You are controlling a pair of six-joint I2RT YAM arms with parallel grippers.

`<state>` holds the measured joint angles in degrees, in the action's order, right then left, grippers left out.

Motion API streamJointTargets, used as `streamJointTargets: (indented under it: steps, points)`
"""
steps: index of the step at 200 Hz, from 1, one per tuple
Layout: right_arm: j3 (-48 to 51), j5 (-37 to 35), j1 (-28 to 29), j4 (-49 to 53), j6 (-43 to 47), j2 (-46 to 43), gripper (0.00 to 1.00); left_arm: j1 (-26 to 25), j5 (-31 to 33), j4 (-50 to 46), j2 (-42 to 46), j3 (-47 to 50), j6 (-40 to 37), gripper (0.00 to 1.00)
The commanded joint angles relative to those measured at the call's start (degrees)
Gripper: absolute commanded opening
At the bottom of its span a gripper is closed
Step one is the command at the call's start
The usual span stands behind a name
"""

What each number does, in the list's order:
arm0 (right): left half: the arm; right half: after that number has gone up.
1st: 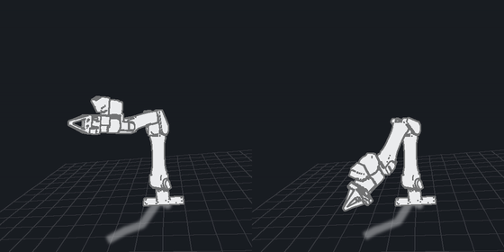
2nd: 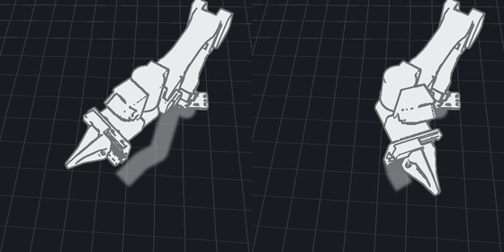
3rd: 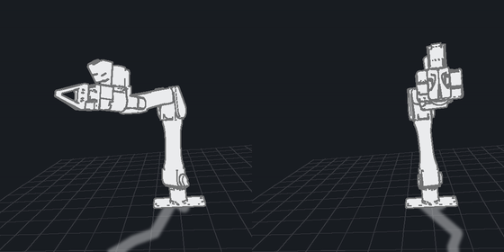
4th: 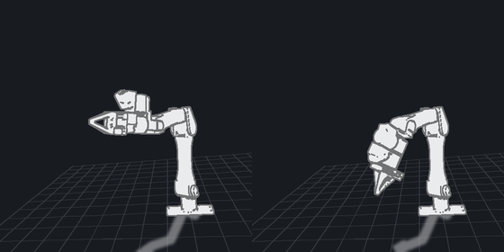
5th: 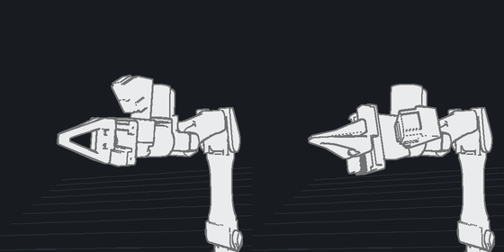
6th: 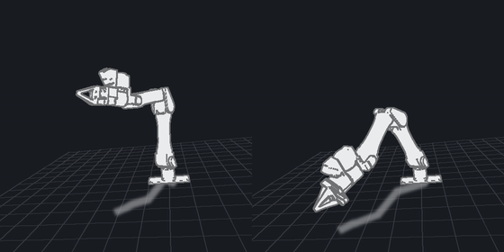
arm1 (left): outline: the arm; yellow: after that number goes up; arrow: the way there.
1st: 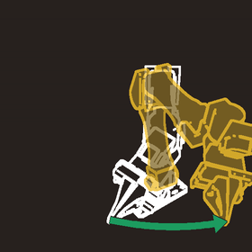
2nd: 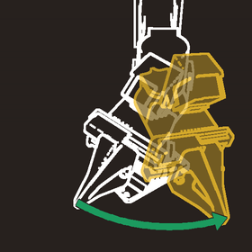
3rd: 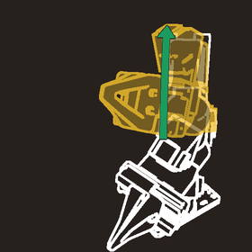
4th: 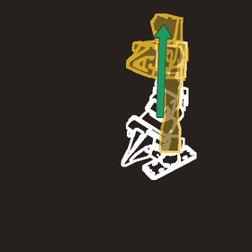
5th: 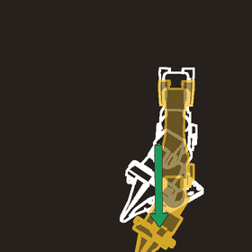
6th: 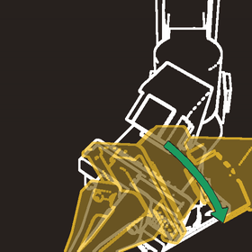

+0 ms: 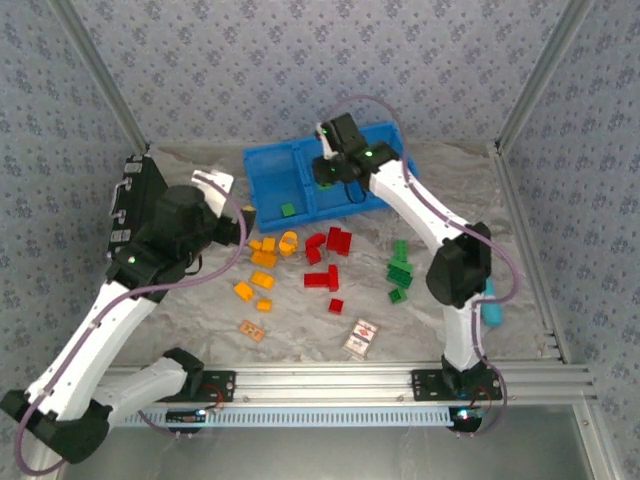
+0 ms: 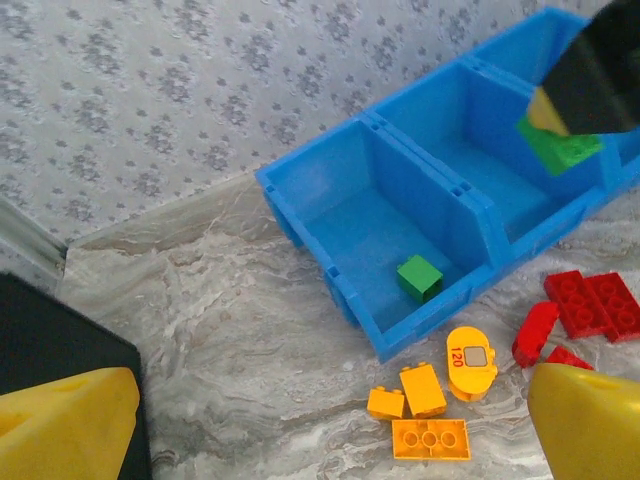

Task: Sort the legos into containers by color
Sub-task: Place the lego in the container, then pick up the lego from the middle-right of the table.

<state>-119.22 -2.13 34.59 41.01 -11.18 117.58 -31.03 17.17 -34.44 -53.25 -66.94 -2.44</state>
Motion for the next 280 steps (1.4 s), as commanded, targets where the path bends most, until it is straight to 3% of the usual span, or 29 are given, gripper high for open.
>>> streamJointTargets:
  steps: [1,65,128,156,177,204,240,280]
  points:
    - [-9.0,-0.2,1.4,4.1,3.2,8.3,0.27,0.8,0.5,-0.9,1.3,0.1,2.4,1.0]
    - [-29.2,0.8,3.8,3.3,5.5,25.9,0.29,0.9,1.3,-4.1,5.6,4.3,5.0,1.0]
    - [-28.8,1.2,3.6,4.4,6.7,25.3,0.47,1.0,1.5,-4.9,4.7,5.7,5.3,1.0]
    - [-18.9,0.0,3.7,2.6,9.0,17.3,0.59,1.0,1.2,-3.0,2.4,5.4,4.2,1.0]
    - [-8.3,-1.2,3.5,2.6,9.4,9.2,0.59,1.0,0.9,-2.4,0.3,4.5,3.5,1.0]
    - [12.5,-4.0,2.2,0.5,7.4,-5.2,0.59,1.0,0.0,-1.2,-1.1,4.0,2.8,1.0]
    - [35.7,-5.1,-4.2,1.6,1.8,-21.4,0.67,1.0,-2.7,0.9,-3.6,3.5,2.4,1.0]
    - [48.7,-6.5,-10.6,1.7,-5.1,-29.3,0.77,1.0,-5.5,1.2,-7.3,1.1,2.3,1.0]
